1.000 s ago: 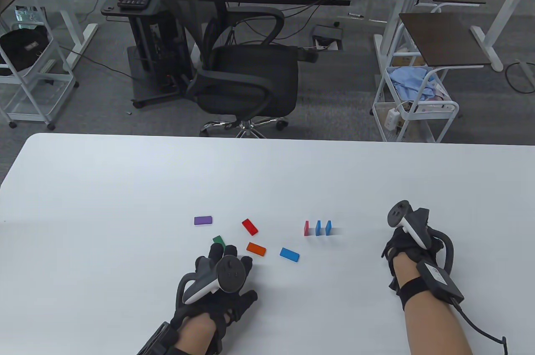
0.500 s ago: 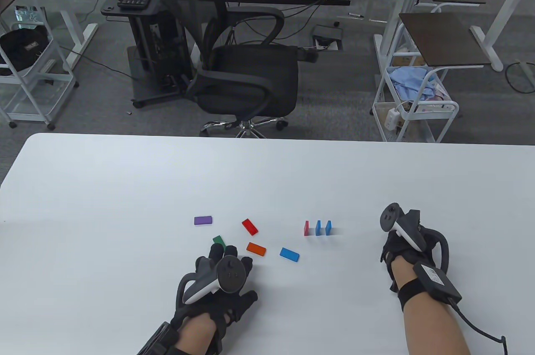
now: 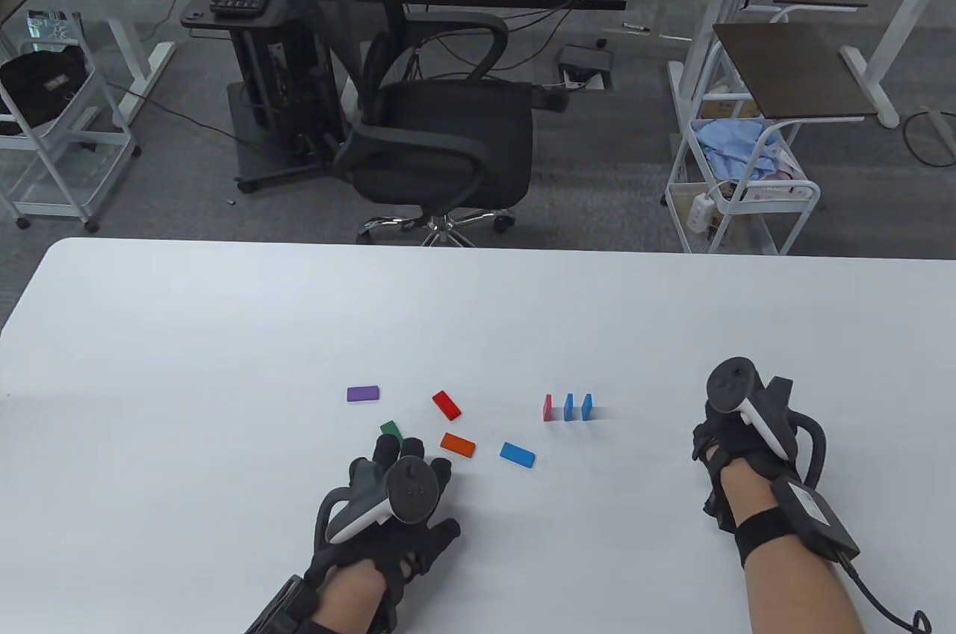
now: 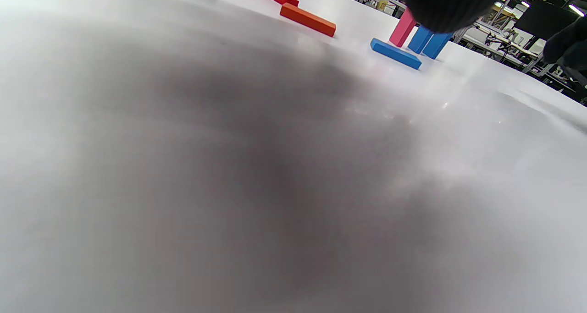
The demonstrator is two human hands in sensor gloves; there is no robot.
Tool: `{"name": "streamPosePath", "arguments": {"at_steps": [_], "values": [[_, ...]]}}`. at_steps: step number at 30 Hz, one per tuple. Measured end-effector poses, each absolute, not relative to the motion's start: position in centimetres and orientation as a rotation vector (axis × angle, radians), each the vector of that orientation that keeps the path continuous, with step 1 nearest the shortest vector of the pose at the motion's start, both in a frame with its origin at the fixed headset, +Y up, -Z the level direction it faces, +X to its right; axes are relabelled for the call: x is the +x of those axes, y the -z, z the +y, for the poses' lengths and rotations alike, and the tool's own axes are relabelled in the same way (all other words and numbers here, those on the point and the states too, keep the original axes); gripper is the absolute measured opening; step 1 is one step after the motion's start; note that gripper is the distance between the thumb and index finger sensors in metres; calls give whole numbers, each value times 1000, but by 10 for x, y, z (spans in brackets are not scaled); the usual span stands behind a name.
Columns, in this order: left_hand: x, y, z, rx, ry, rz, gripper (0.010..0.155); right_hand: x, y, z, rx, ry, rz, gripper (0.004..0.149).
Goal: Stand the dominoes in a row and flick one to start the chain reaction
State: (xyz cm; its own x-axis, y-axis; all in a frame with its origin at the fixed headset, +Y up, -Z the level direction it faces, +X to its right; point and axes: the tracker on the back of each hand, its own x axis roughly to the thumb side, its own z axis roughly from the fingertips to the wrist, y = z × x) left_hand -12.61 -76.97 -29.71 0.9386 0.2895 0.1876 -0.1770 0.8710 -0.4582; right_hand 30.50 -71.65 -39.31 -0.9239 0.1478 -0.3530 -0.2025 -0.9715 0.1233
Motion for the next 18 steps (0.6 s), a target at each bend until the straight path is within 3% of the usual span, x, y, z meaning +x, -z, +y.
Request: {"name": "streamPosePath", "arguments": {"at_steps": [8, 18], "values": [[-126, 297, -770, -447, -251, -257, 79, 295, 393, -709, -415, -2825, 267, 50], [-127, 298, -770, -450, -257, -257, 79, 274, 404, -714, -246, -2720, 136, 47]]}}
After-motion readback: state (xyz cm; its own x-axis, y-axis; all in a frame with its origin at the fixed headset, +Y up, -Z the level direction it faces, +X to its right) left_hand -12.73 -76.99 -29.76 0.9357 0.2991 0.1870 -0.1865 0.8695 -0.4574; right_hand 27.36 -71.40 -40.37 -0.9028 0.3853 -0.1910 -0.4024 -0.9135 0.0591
